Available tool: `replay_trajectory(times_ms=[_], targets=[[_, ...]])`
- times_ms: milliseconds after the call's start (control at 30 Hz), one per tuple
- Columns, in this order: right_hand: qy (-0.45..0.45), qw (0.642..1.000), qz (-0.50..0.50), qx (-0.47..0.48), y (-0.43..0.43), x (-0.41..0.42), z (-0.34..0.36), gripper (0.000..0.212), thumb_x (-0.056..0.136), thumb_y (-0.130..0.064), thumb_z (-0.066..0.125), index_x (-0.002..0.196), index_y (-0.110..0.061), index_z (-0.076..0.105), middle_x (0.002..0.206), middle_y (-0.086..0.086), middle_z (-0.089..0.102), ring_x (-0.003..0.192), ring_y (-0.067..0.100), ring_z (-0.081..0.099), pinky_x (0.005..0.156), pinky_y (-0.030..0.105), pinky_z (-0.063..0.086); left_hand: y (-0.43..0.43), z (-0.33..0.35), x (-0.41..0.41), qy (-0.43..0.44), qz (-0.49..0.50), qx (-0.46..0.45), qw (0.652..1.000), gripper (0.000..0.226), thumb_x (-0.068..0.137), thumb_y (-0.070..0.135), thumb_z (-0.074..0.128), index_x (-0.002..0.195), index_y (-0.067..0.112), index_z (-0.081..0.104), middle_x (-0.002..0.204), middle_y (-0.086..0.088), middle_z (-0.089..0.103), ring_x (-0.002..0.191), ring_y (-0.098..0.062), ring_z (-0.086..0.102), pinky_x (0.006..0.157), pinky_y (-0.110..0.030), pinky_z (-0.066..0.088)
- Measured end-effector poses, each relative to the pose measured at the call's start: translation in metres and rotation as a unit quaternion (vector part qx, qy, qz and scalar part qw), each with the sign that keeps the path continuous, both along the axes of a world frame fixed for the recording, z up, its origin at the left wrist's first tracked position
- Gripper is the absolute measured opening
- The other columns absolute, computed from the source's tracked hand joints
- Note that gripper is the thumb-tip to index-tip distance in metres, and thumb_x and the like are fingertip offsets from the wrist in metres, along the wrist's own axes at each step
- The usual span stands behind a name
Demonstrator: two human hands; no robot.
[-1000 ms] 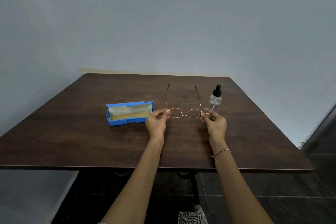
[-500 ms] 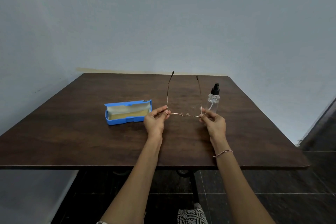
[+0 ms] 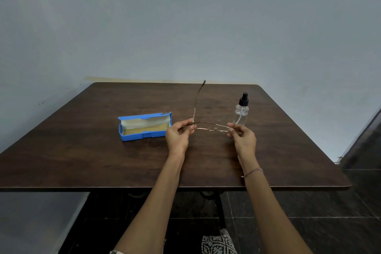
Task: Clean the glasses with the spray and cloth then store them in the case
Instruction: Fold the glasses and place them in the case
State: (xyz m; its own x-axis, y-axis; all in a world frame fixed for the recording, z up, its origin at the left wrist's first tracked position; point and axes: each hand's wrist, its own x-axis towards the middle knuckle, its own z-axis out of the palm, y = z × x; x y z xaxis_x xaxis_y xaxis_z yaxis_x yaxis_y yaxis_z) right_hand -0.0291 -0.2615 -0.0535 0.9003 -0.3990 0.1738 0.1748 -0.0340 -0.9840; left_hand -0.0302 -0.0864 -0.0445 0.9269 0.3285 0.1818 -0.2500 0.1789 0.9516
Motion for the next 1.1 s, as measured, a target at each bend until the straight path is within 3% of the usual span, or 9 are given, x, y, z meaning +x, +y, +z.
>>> replay_trajectory(times_ms=[167, 233, 367, 433, 567, 733, 833, 1000, 1100], targets=[[-0.009, 0.997, 0.003, 0.083, -0.001, 0.000, 0.002, 0.019, 0.086, 0.009, 0.058, 0.099, -0.004, 0.065, 0.087, 0.000, 0.064, 0.070, 0.005, 0.062, 0.070, 0.016, 0.055, -0.001, 0.000, -0.002, -0.031, 0.004, 0.107, 0.994, 0.039, 0.079, -0.021, 0.056, 0.085, 0.014, 0.072, 0.090, -0.003, 0.064, 0.083, -0.010, 0.065, 0.079, -0.023, 0.056], [-0.017, 0.994, 0.002, 0.107, 0.000, -0.001, 0.004, 0.020, 0.085, 0.010, 0.059, 0.101, 0.000, 0.064, 0.085, 0.001, 0.064, 0.070, 0.005, 0.062, 0.067, 0.016, 0.056, -0.001, 0.000, -0.002, -0.023, 0.004, 0.094, 0.995, 0.042, 0.080, -0.022, 0.054, 0.081, 0.016, 0.071, 0.089, -0.003, 0.066, 0.086, -0.015, 0.066, 0.078, -0.024, 0.056], [-0.013, 0.990, 0.012, 0.142, 0.000, -0.002, 0.006, 0.018, 0.091, 0.007, 0.051, 0.103, 0.001, 0.063, 0.083, 0.004, 0.065, 0.068, 0.005, 0.065, 0.066, 0.017, 0.056, 0.000, 0.001, -0.002, -0.009, 0.010, 0.049, 0.999, 0.039, 0.081, -0.019, 0.056, 0.087, 0.016, 0.069, 0.085, 0.004, 0.070, 0.078, -0.003, 0.068, 0.069, -0.016, 0.055], [-0.010, 0.982, 0.021, 0.186, 0.001, -0.003, 0.009, 0.018, 0.096, -0.003, 0.047, 0.105, 0.002, 0.063, 0.080, 0.007, 0.065, 0.068, 0.007, 0.066, 0.066, 0.019, 0.057, 0.001, 0.001, -0.001, -0.011, 0.016, 0.039, 0.999, 0.037, 0.081, -0.019, 0.057, 0.088, 0.016, 0.069, 0.084, 0.003, 0.070, 0.080, -0.005, 0.068, 0.070, -0.017, 0.056], [-0.016, 0.970, 0.033, 0.239, 0.001, -0.006, 0.015, 0.025, 0.094, -0.024, 0.056, 0.098, 0.000, 0.065, 0.081, 0.010, 0.068, 0.074, 0.015, 0.068, 0.067, 0.022, 0.058, 0.001, 0.002, -0.001, -0.012, 0.019, 0.018, 1.000, 0.025, 0.079, -0.015, 0.063, 0.090, 0.006, 0.070, 0.082, 0.001, 0.070, 0.078, -0.005, 0.067, 0.071, -0.019, 0.056], [-0.034, 0.968, 0.057, 0.244, 0.003, -0.009, 0.017, 0.006, 0.087, -0.007, 0.064, 0.092, -0.003, 0.062, 0.089, 0.009, 0.067, 0.077, 0.013, 0.068, 0.070, 0.020, 0.057, 0.003, 0.006, -0.007, 0.001, 0.036, -0.005, 0.999, 0.023, 0.078, 0.001, 0.072, 0.082, 0.023, 0.070, 0.081, 0.008, 0.073, 0.076, -0.001, 0.069, 0.060, -0.016, 0.054], [-0.037, 0.964, 0.074, 0.253, 0.004, -0.011, 0.018, 0.010, 0.085, -0.003, 0.065, 0.094, -0.005, 0.062, 0.088, 0.007, 0.068, 0.079, 0.014, 0.067, 0.069, 0.020, 0.056, 0.005, 0.010, -0.012, 0.012, 0.029, -0.037, 0.999, 0.021, 0.079, -0.001, 0.071, 0.087, 0.019, 0.070, 0.085, 0.002, 0.073, 0.075, -0.003, 0.070, 0.056, -0.015, 0.053], [-0.026, 0.966, 0.087, 0.243, 0.013, -0.011, 0.018, 0.014, 0.083, 0.001, 0.066, 0.096, -0.004, 0.063, 0.087, 0.010, 0.067, 0.075, 0.014, 0.067, 0.065, 0.019, 0.055, 0.019, 0.011, -0.024, 0.023, 0.020, -0.110, 0.993, 0.014, 0.086, 0.003, 0.065, 0.099, -0.001, 0.068, 0.087, -0.010, 0.071, 0.078, -0.014, 0.069, 0.064, -0.019, 0.057], [-0.026, 0.964, 0.086, 0.251, 0.029, -0.012, 0.016, 0.012, 0.083, 0.002, 0.066, 0.093, -0.003, 0.063, 0.086, 0.010, 0.066, 0.073, 0.013, 0.067, 0.064, 0.018, 0.055, 0.034, 0.012, -0.031, 0.027, 0.009, -0.106, 0.994, 0.015, 0.083, 0.002, 0.068, 0.097, -0.003, 0.068, 0.088, -0.011, 0.071, 0.081, -0.017, 0.068, 0.070, -0.019, 0.057]])
